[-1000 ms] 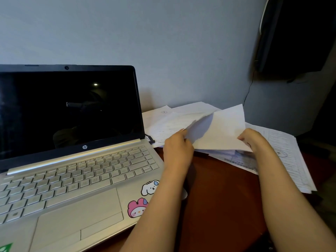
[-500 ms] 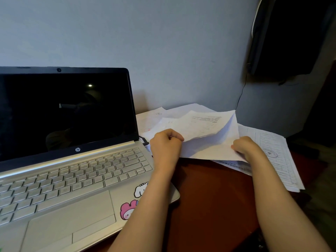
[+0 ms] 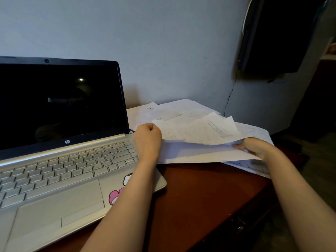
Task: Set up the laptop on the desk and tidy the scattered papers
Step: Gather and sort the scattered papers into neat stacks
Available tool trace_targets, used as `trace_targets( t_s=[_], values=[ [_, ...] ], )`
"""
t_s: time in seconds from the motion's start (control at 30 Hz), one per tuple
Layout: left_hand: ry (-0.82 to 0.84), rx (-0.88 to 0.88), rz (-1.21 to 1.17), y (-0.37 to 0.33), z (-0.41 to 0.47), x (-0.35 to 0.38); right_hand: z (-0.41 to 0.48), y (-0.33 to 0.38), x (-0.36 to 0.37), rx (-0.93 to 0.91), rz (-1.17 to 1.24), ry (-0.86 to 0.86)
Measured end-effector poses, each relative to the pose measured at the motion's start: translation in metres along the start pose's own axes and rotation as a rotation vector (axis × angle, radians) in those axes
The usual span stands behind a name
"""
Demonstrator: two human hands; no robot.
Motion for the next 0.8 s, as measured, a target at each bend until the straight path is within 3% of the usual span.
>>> trace_targets(
  t_s=[0.17,0.27,0.43,0.53,0.67,0.8],
  values=[
    [0.112,-0.027,0.107,0.007,0.002,0.010,0.001,-0.024,-0.010,0.115,0.470,0.001],
    [0.212,-0.044,0.118,0.008,0.000,0.017,0.003,-0.030,-0.006,0.206,0.586,0.103],
    [0.327,-0.020,0.101,0.004,-0.009,0.023,-0.006,-0.022,-0.003,0.126,0.364,0.118],
    [0.260,-0.027,0.075,0.003,-0.007,0.019,-0.003,-0.022,-0.009,0.077,0.326,0.038],
    [0.168,-0.079,-0.039,0.008,-0.001,0.013,0.005,-0.033,-0.019,0.065,0.403,-0.033],
    [0.222,-0.194,-0.115,0.014,-0.002,0.016,0.004,-0.037,-0.027,0.002,0.543,0.003]
  ],
)
Point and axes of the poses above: each hand's wrist, its own z-axis towards the middle knuckle, its own x-axis out of the palm, y = z × x, the point moved 7 cm from there along z, towards the middle knuckle, and after that the axes turned 2 degrees about z, right-handed, at the moved point
